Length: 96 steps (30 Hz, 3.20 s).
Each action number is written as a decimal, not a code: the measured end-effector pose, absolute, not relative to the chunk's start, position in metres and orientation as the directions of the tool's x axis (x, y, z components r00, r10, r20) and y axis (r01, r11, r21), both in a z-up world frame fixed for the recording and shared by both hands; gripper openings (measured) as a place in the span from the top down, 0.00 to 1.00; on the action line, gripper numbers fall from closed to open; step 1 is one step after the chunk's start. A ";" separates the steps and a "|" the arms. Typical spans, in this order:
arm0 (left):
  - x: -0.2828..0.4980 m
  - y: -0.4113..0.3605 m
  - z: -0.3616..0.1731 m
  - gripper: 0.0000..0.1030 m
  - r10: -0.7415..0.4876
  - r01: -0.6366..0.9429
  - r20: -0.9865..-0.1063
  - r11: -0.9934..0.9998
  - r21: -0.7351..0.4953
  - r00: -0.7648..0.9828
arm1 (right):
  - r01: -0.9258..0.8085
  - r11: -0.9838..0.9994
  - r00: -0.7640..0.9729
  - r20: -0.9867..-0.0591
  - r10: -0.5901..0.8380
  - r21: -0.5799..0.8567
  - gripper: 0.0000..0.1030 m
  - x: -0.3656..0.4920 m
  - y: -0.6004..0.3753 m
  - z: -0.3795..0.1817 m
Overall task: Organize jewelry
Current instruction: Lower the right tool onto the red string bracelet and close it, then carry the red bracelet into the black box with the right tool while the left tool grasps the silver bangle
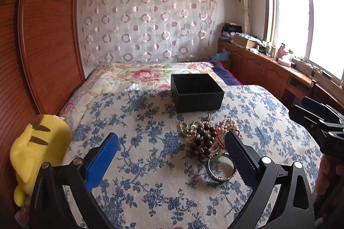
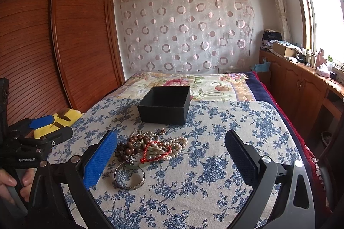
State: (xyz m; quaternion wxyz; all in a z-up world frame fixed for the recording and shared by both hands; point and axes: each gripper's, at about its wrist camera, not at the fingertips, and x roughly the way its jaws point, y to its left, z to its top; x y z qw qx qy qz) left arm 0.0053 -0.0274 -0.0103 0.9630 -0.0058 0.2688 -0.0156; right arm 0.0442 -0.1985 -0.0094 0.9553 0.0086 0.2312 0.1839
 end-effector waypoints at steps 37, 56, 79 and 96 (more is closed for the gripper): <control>0.052 -0.015 -0.090 0.07 -0.133 0.101 -0.701 0.991 -0.088 0.701 | -0.446 0.863 0.537 -0.699 0.471 0.239 0.76 0.140 -0.175 -0.097; 0.067 -0.040 -0.091 0.16 -0.231 0.204 -0.721 0.971 -0.126 0.653 | -0.420 0.874 0.600 -0.648 0.470 0.245 0.97 0.146 -0.200 -0.074; 0.060 -0.055 -0.089 0.94 -0.295 0.268 -0.716 0.951 -0.156 0.632 | -0.461 0.872 0.658 -0.595 0.461 0.166 0.97 0.124 -0.209 -0.046; 0.087 -0.020 -0.043 0.94 -0.215 0.196 -0.627 0.975 -0.100 0.749 | -0.519 0.849 0.673 -0.566 0.476 0.098 0.97 0.165 -0.177 -0.019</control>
